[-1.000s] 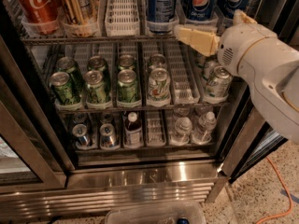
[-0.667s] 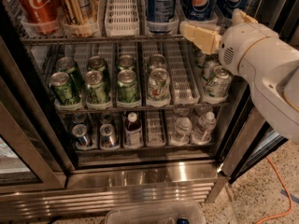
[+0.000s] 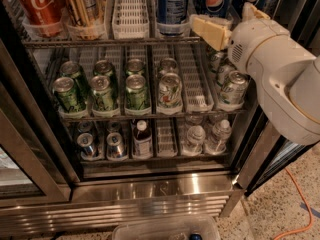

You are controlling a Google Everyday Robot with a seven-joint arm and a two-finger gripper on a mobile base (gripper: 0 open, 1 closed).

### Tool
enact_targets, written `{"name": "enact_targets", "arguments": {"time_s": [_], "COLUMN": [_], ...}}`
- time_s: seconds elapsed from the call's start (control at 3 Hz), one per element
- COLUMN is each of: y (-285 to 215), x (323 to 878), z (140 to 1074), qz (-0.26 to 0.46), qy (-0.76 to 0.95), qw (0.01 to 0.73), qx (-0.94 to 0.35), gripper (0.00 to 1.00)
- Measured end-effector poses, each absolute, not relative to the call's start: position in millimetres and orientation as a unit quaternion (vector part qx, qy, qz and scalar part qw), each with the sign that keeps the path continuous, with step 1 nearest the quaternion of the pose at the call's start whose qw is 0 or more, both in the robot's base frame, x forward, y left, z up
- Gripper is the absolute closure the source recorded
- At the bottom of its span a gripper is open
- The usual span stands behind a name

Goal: Pick pepsi can from top shelf of fridge

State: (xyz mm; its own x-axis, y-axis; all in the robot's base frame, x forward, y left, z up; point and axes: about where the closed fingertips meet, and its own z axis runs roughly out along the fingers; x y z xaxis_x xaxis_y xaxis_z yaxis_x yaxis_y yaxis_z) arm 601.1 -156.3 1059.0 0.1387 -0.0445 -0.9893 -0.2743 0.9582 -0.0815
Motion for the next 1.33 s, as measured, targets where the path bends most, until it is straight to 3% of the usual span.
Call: {"name": "enact_targets", "arguments": {"time_s": [1.0,1.33], "y": [-151.0,-150.4], "x": [614.5,627.7], "z": [1059.0,1063.2], "qz": [0.079,0.079], "qy": [0.641,0.631], "qw": [0.757,0.767], "qx": [-0.101,-0.090], "gripper": [0.20,0.30]}}
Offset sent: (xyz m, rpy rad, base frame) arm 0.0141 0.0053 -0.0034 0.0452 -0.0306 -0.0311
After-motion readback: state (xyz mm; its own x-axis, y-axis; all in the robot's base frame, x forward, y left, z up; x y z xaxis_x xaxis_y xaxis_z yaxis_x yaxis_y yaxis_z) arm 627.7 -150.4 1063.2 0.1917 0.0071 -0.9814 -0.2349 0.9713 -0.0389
